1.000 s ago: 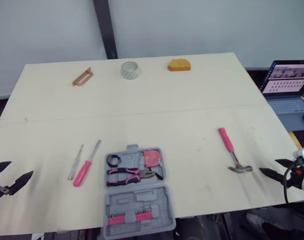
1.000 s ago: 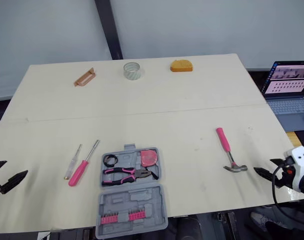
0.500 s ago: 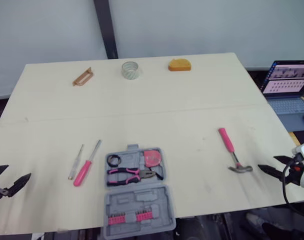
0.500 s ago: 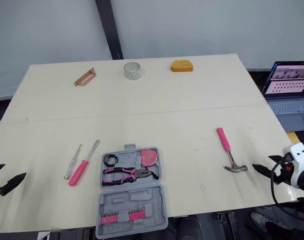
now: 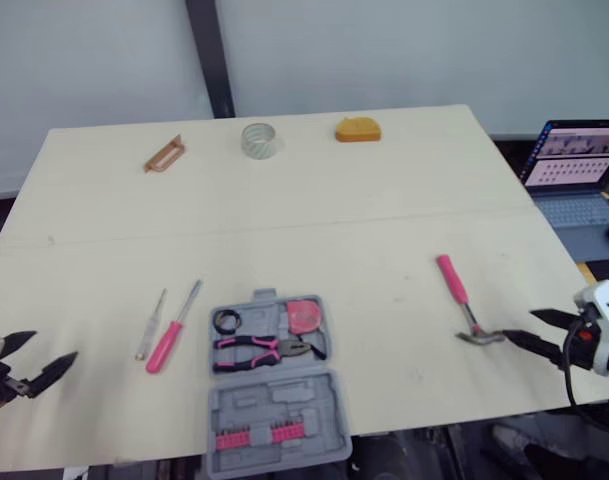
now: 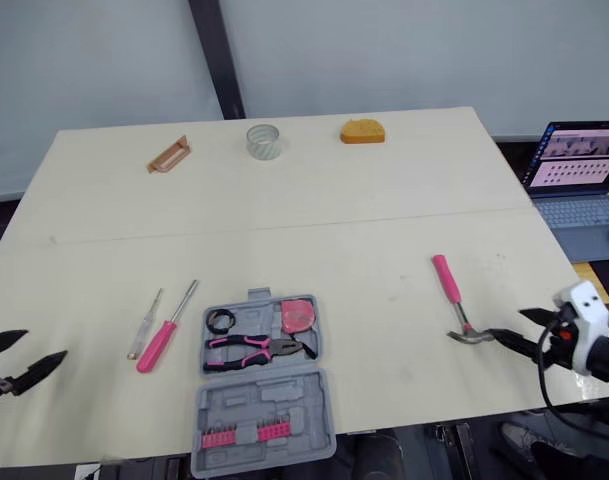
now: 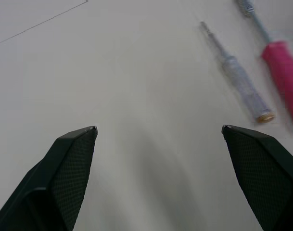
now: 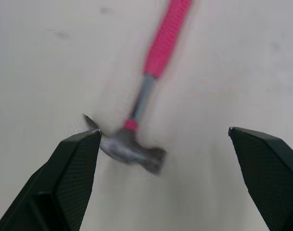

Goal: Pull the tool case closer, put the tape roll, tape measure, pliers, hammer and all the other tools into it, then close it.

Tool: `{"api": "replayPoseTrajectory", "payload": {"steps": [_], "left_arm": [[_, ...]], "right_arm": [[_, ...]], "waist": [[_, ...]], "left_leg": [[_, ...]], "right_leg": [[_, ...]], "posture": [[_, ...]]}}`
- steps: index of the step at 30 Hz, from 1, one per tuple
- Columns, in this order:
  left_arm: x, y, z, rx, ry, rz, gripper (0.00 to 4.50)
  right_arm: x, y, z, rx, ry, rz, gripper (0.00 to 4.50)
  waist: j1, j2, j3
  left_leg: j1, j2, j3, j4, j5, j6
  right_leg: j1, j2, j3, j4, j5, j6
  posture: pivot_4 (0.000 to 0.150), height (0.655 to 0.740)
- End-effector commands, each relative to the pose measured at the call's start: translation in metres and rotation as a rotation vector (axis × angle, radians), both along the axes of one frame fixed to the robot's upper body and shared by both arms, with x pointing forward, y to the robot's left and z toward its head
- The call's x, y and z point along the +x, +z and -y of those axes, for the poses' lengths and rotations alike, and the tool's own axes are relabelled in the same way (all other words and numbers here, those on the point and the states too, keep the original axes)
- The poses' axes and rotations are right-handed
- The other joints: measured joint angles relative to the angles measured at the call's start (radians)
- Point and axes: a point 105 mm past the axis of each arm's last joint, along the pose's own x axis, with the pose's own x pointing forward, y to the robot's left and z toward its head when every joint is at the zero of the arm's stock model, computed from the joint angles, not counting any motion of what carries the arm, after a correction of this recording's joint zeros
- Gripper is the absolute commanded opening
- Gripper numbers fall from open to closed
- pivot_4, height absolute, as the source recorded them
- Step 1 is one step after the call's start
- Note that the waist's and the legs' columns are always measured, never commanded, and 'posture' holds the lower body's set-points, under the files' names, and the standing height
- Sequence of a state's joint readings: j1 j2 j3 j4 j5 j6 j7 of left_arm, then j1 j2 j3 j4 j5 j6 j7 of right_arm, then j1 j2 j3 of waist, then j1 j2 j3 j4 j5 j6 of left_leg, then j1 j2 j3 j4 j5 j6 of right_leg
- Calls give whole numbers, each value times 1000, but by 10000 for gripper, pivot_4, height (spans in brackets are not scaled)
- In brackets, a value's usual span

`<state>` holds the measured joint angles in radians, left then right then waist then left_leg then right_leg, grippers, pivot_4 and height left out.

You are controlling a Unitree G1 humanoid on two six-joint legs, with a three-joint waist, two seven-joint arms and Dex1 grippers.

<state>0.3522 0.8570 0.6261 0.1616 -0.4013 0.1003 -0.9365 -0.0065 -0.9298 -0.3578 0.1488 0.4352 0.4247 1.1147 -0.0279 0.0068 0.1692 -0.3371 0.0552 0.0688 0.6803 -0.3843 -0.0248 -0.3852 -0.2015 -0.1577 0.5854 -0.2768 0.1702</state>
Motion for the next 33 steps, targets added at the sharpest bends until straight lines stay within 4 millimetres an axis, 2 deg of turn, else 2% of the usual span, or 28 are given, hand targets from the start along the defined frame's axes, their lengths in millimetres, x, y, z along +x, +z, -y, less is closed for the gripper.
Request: {"api": "replayPoseTrajectory", "payload": {"steps": [1, 3, 5, 7, 8, 10, 13, 17, 18, 26, 33], "left_arm": [[4, 9, 45, -40, -161, -40, 45000], [2, 4, 78, -30, -293, -121, 45000], [-2, -2, 101, -22, -387, -192, 45000], [-4, -7, 118, -22, -452, -250, 45000], [-4, -8, 126, -19, -481, -267, 42400], [-2, -14, 135, 9, -520, -288, 36957], [-6, -29, 137, 88, -566, -346, 22385], [-2, -41, 148, 76, -575, -343, 2508], [-1, -43, 151, 68, -575, -342, 355], [-3, -62, 163, 74, -586, -355, 355], [5, -62, 177, 60, -578, -299, 355]], "right_arm": [[0, 14, -54, 49, 175, 16, 44660], [-4, 11, -94, 65, 312, 1, 44660], [-10, 5, -124, 64, 420, -22, 44660], [-13, -1, -146, 40, 500, -41, 44660], [-15, -6, -155, 15, 536, -47, 42375], [-19, -16, -168, -31, 608, -64, 36447], [-19, -25, -187, -77, 677, -57, 21872], [-18, -36, -203, -110, 719, -56, 1701], [-18, -38, -206, -116, 726, -56, 163], [-16, -48, -224, -134, 772, -69, 163], [-19, -58, -233, -165, 809, -89, 163]], "waist": [[1, 0, 0], [2, -1, 0], [2, -1, 0], [3, 0, 0], [5, 0, 0], [7, 0, 0], [6, 0, 0], [3, 0, 0], [3, -1, 0], [3, -1, 0], [15, -1, 0]], "left_leg": [[0, 0, 0, 0, 0, 0], [-1, 1, 0, 0, -1, -1], [-1, 0, 0, 1, -1, -1], [-3, 0, 0, 2, -1, -1], [-3, 0, 0, 2, -1, -1], [-4, 0, 0, 3, -1, -1], [-6, 0, 0, 3, -1, -1], [-7, 0, 1, 3, -1, -1], [-7, 0, 1, 3, -1, -1], [-7, 0, 1, 4, -1, -1], [-7, 0, 1, 5, -1, -1]], "right_leg": [[0, 0, 0, 0, 0, 0], [-1, 0, 0, 0, 0, 0], [-1, 0, 0, 0, 0, 0], [-3, 1, 0, 1, 0, 0], [-4, 0, 0, 1, 0, 0], [-4, 0, 1, 2, 0, 0], [-6, 1, 0, 2, 0, 0], [-7, 1, 0, 2, 0, 0], [-7, 1, 0, 2, 0, 0], [-7, 1, 0, 2, 0, 0], [-7, 1, 0, 3, 0, 0]], "posture": [[1500, 7400], [1500, 7400], [1500, 7400], [1500, 7400], [1500, 7400], [1500, 7400], [1500, 7400], [1500, 7400], [1500, 7400], [1500, 7400], [1500, 7400]]}}
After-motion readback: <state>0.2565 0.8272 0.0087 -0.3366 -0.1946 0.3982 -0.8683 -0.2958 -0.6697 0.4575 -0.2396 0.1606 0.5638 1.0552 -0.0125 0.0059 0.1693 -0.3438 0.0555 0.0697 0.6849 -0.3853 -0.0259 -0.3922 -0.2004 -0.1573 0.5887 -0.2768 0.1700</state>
